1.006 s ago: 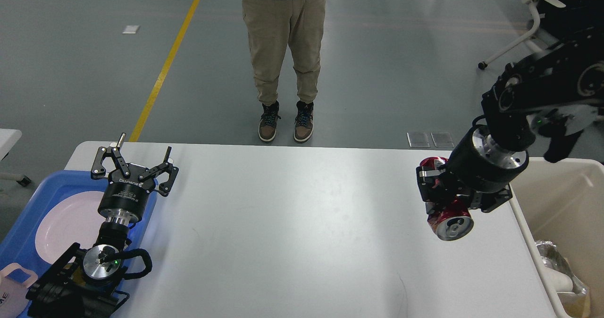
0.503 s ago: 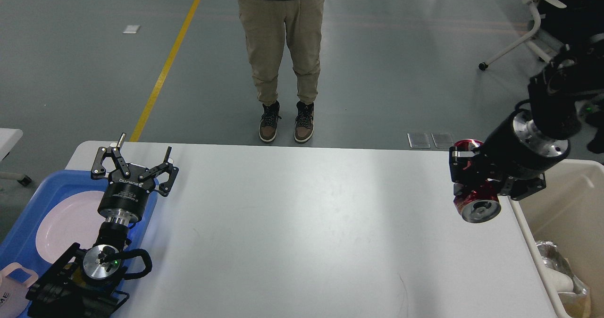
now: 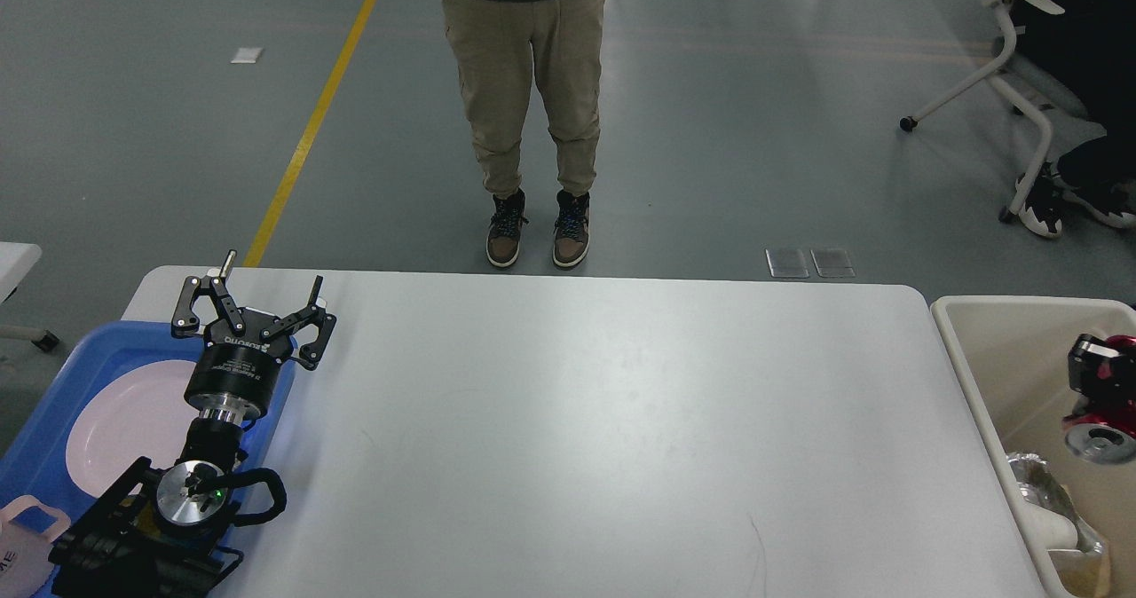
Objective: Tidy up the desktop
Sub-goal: 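Open the right gripper inside the bin to drop the can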
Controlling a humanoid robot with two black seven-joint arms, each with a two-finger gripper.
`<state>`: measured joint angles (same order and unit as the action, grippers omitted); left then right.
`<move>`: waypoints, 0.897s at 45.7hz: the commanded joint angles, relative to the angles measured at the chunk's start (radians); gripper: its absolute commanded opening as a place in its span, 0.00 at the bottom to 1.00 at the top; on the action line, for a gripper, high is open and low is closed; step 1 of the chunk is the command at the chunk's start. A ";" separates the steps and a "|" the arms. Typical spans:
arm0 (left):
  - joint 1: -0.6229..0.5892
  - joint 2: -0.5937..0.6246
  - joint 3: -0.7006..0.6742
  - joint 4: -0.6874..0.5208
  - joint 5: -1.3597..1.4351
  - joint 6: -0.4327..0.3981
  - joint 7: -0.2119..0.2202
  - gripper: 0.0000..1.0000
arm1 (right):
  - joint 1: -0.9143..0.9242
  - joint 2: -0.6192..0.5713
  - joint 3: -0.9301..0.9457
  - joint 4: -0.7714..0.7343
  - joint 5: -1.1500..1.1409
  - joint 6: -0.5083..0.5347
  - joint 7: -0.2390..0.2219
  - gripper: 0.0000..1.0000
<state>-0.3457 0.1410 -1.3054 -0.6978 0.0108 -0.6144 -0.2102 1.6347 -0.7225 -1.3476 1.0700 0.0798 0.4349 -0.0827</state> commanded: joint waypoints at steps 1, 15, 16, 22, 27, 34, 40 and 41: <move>-0.001 0.000 0.000 0.001 0.000 -0.001 0.000 0.96 | -0.235 -0.025 0.123 -0.154 0.002 -0.085 0.000 0.00; -0.001 0.000 0.000 0.001 0.000 0.001 0.000 0.96 | -0.792 0.099 0.386 -0.609 0.015 -0.335 0.000 0.00; -0.001 0.000 0.000 0.000 0.000 0.001 0.000 0.96 | -0.826 0.119 0.398 -0.652 0.017 -0.340 0.000 0.00; -0.001 0.000 0.000 0.000 0.000 0.001 0.000 0.96 | -1.015 0.245 0.449 -0.899 0.021 -0.364 0.000 0.00; -0.001 0.000 0.000 0.001 0.000 0.001 0.000 0.96 | -1.125 0.322 0.485 -1.053 0.020 -0.390 0.000 0.00; -0.001 0.000 0.000 0.001 0.000 0.001 0.000 0.96 | -1.147 0.351 0.495 -1.075 0.021 -0.407 -0.003 0.00; -0.001 0.000 0.000 0.000 0.000 -0.001 0.000 0.96 | -1.148 0.354 0.496 -1.073 0.021 -0.407 -0.003 0.00; -0.001 0.000 0.000 0.001 0.000 0.001 0.000 0.96 | -1.148 0.354 0.498 -1.073 0.021 -0.407 -0.003 0.00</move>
<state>-0.3468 0.1412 -1.3054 -0.6969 0.0108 -0.6140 -0.2102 0.4889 -0.3705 -0.8526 -0.0037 0.1008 0.0283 -0.0857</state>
